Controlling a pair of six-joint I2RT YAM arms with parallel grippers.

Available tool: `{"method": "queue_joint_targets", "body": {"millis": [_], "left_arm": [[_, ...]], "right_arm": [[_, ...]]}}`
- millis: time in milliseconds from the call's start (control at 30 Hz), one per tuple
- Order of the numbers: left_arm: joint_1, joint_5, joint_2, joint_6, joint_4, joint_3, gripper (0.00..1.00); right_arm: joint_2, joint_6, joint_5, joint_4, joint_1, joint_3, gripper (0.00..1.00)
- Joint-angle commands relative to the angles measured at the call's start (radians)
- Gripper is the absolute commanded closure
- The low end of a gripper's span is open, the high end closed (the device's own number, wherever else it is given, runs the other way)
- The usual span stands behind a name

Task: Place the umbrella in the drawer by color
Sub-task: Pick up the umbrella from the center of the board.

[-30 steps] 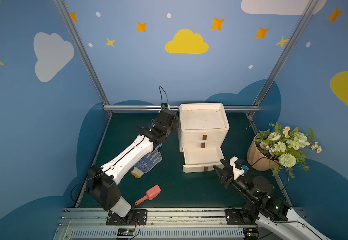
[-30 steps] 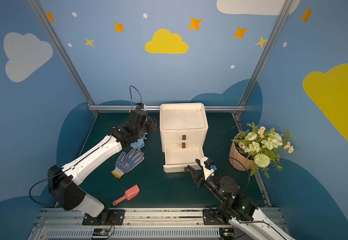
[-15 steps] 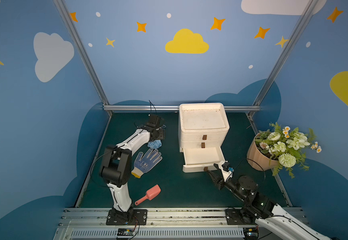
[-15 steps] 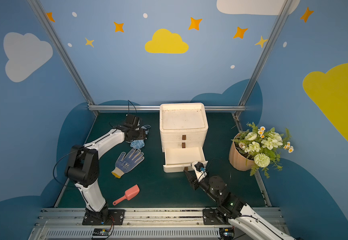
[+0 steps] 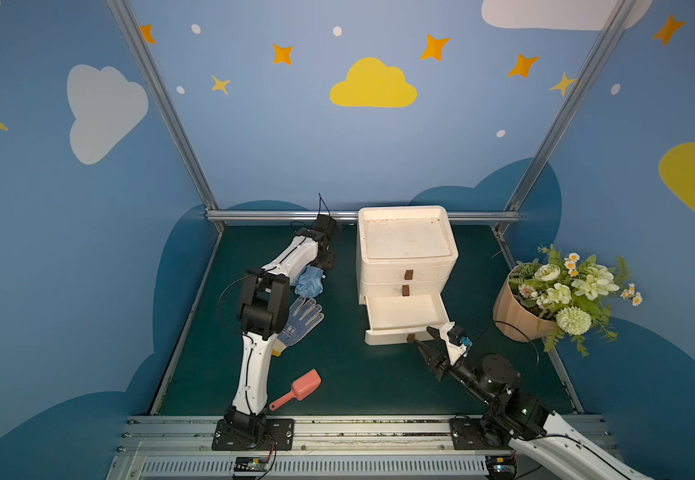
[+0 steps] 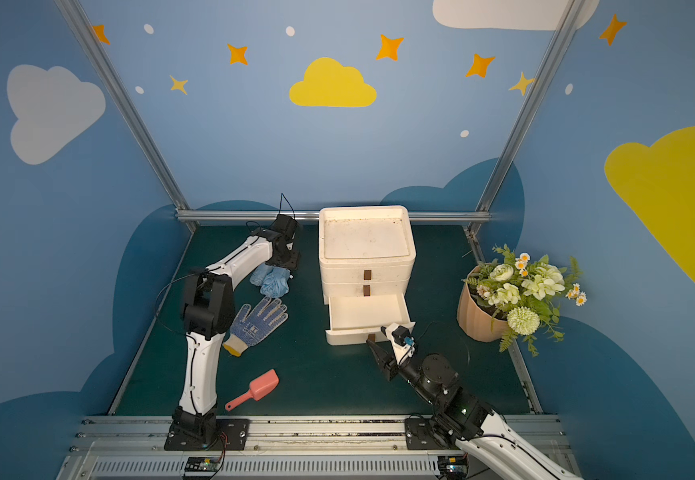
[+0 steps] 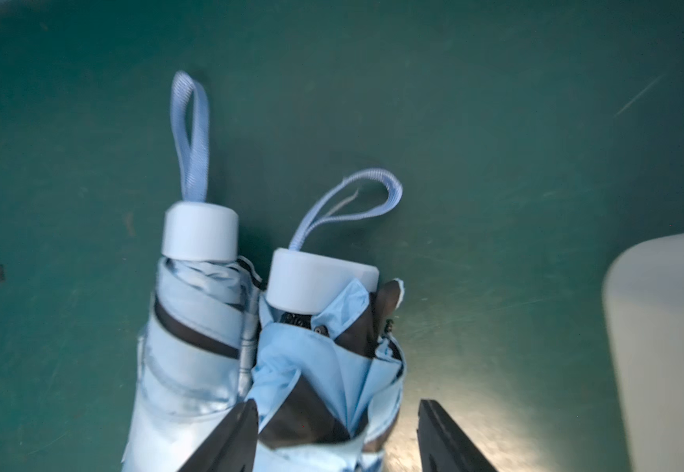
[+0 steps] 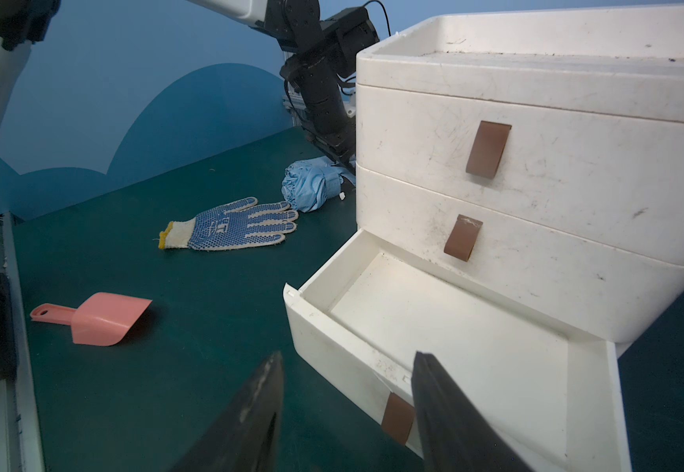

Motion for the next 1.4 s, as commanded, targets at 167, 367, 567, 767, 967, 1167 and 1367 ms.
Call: {"method": "queue_joint_targets", "body": {"millis": [167,367,567,767,967,1167,1367], "left_arm": [[-0.016,-0.079,0.124,0.038,-0.079,0.061,0.65],[-0.017,-0.072,0.078,0.015,-0.036,0.027,0.97],[-0.017,-0.050,-0.154,-0.033,0.180,-0.184,0.97],[-0.016,0.034,-0.468,-0.068,0.529,-0.503,0.98],[-0.017,0.356,-0.797,-0.136,1.054,-0.916,0.97],[-0.040,0.658,-1.033,-0.179,1.306,-1.101,0.97],[-0.175,0.711,-1.223,-0.097,1.401,-1.203,0.97]], "right_arm": [[0.022,0.003,-0.022,0.036,-0.007,-0.005,0.45],[0.018,0.002,-0.008,0.029,-0.009,-0.011,0.46],[0.027,0.000,0.003,0.041,-0.009,-0.021,0.47],[0.052,0.005,0.020,0.061,-0.010,-0.030,0.47],[0.095,0.010,0.030,0.102,-0.016,-0.030,0.45],[0.170,0.036,-0.021,0.136,-0.028,0.015,0.39],[0.335,0.040,-0.169,0.206,-0.036,0.148,0.28]]}}
